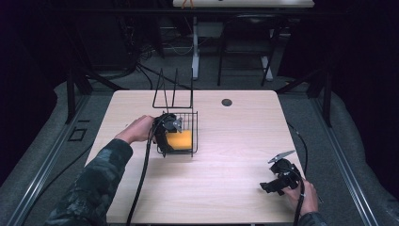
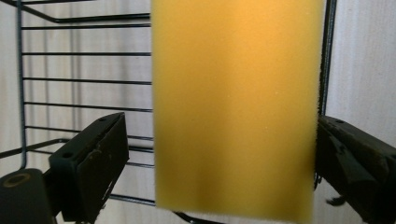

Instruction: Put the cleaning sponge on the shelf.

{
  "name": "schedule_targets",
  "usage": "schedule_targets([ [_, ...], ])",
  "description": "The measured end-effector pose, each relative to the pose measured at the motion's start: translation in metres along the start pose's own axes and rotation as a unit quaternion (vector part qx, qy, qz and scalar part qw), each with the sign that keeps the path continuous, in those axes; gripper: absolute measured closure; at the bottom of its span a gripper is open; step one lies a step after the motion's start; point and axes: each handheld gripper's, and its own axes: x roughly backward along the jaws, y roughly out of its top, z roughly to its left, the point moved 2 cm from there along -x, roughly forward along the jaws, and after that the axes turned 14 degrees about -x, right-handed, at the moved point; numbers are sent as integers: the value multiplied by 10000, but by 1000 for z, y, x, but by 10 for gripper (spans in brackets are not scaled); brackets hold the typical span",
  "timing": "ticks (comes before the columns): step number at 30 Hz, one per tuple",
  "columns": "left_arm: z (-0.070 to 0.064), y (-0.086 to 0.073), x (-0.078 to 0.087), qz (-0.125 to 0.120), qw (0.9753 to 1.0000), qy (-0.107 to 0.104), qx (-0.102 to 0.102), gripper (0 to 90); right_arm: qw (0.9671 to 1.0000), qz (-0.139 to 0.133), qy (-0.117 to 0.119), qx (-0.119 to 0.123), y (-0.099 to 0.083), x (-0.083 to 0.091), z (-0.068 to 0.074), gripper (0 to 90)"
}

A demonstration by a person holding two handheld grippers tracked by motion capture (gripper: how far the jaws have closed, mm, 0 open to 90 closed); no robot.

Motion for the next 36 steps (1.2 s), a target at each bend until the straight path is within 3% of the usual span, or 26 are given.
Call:
schedule_targets([
  [9, -4, -6, 16, -418, 9985, 315, 135, 28, 10000, -13, -40, 34, 0, 0, 1, 75],
  [12, -7, -9, 20, -612, 9971, 350, 302, 18, 10000, -15, -66, 26, 0, 1, 1, 75],
  [13, -6, -12, 23, -580, 9975, 347, 207, 15, 10000, -11, -52, 15, 0, 0, 1, 75],
  [15, -9, -14, 24, -762, 9953, 363, 468, 8, 10000, -32, -62, 32, 0, 0, 1, 75],
  [18, -12, -17, 28, -935, 9929, 392, 615, 2, 10000, -35, -54, 25, 0, 1, 1, 75],
  [24, -20, -22, 41, -1192, 9890, 569, 663, 2, 10000, -38, -60, 22, 0, 0, 1, 75],
  [26, -24, -24, 45, -1195, 9885, 610, 691, 2, 10000, -12, -60, 18, 0, 1, 1, 75],
  [28, -32, -26, 47, -1095, 9898, 658, 637, 2, 10000, -32, -55, 23, 0, 1, 1, 75],
  [32, -48, -31, 51, -1102, 9889, 746, 661, 2, 10000, -29, -63, 28, 0, 2, 1, 75],
  [36, -63, -39, 62, -1271, 9836, 931, 882, 2, 10000, -30, -54, 27, 0, 1, 2, 75],
])
